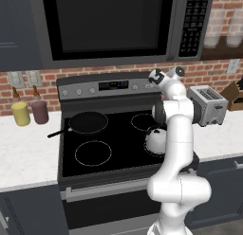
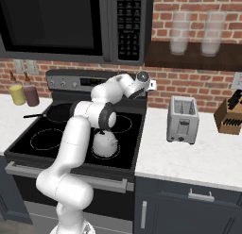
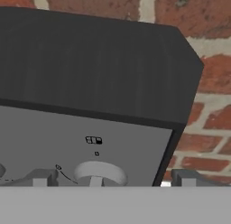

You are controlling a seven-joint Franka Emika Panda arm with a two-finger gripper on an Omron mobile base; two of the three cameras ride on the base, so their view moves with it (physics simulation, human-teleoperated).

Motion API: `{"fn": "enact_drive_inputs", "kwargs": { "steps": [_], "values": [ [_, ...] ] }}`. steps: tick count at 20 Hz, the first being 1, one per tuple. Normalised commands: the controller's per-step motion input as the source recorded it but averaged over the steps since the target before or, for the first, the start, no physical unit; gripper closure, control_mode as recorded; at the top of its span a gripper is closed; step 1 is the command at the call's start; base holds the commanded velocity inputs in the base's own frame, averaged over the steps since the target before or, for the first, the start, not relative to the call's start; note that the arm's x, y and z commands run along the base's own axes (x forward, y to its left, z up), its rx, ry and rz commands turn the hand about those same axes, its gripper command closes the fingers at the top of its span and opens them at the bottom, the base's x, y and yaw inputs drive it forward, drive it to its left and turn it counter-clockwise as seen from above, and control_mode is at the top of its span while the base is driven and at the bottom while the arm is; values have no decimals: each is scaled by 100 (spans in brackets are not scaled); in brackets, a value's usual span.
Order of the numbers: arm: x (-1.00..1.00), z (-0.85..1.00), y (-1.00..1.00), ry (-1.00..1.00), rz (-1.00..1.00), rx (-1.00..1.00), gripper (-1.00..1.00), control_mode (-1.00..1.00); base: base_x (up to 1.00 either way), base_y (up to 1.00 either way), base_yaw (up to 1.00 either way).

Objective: Pick the kettle from the counter and place it on a stove burner. Then turn the burner on.

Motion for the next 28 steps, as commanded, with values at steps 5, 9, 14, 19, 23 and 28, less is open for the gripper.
{"fn": "enact_drive_inputs", "kwargs": {
  "steps": [5,9,14,19,23,28],
  "values": [
    [0,0,0,0,0,0,100,-100,0,0,0],
    [0,0,0,0,0,0,100,-100,0,0,0],
    [0,0,0,-2,0,0,100,-100,0,0,0],
    [0,0,0,-4,0,0,100,-100,0,0,0],
    [0,0,0,-5,3,-7,100,-100,0,0,0],
    [0,0,1,-5,10,-23,100,-100,0,0,0]
  ]
}}
